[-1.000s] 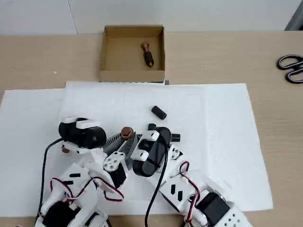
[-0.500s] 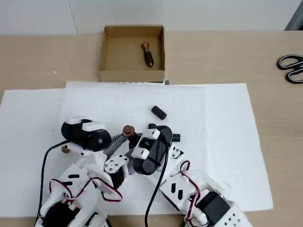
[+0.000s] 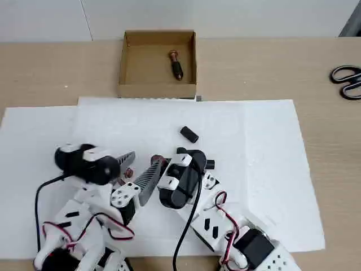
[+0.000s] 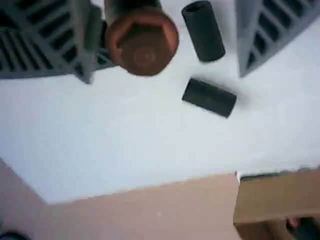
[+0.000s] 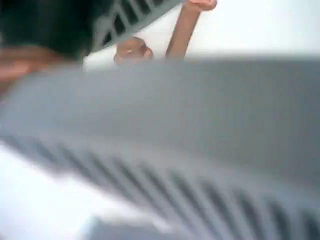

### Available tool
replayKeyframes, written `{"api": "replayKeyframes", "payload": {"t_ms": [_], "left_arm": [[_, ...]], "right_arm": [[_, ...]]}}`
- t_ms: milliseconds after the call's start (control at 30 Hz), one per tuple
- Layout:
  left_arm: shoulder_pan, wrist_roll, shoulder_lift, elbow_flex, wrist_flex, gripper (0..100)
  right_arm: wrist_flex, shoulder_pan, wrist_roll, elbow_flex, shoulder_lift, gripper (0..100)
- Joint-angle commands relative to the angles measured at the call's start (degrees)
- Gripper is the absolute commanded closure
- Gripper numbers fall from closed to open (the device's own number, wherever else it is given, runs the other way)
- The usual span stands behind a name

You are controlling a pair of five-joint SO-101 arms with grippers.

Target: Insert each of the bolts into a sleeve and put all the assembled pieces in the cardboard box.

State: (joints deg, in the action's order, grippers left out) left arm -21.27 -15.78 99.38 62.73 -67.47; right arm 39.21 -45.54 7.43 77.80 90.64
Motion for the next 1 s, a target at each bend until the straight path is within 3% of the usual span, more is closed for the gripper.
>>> {"api": "replayKeyframes", "payload": {"t_ms": [0,167,333,500,967], "left_arm": [[0.3,0.0,0.0,-4.7,-0.1,97],[3.3,0.1,0.0,-4.2,-1.4,99],[10.3,0.5,0.0,5.1,-1.2,99],[14.4,2.8,0.0,15.5,5.7,99],[14.7,6.2,0.0,32.4,19.4,99]], "right_arm": [[-1.2,3.4,-0.1,-0.3,0.4,99.6],[-5.4,9.5,-0.1,0.3,-1.3,99.6],[-11.4,17.5,-1.7,-7.1,-14.5,99.6],[-12.0,21.8,-5.8,-27.2,-38.4,99.6],[-16.7,26.4,-5.7,-87.5,-100.4,99.5]]}}
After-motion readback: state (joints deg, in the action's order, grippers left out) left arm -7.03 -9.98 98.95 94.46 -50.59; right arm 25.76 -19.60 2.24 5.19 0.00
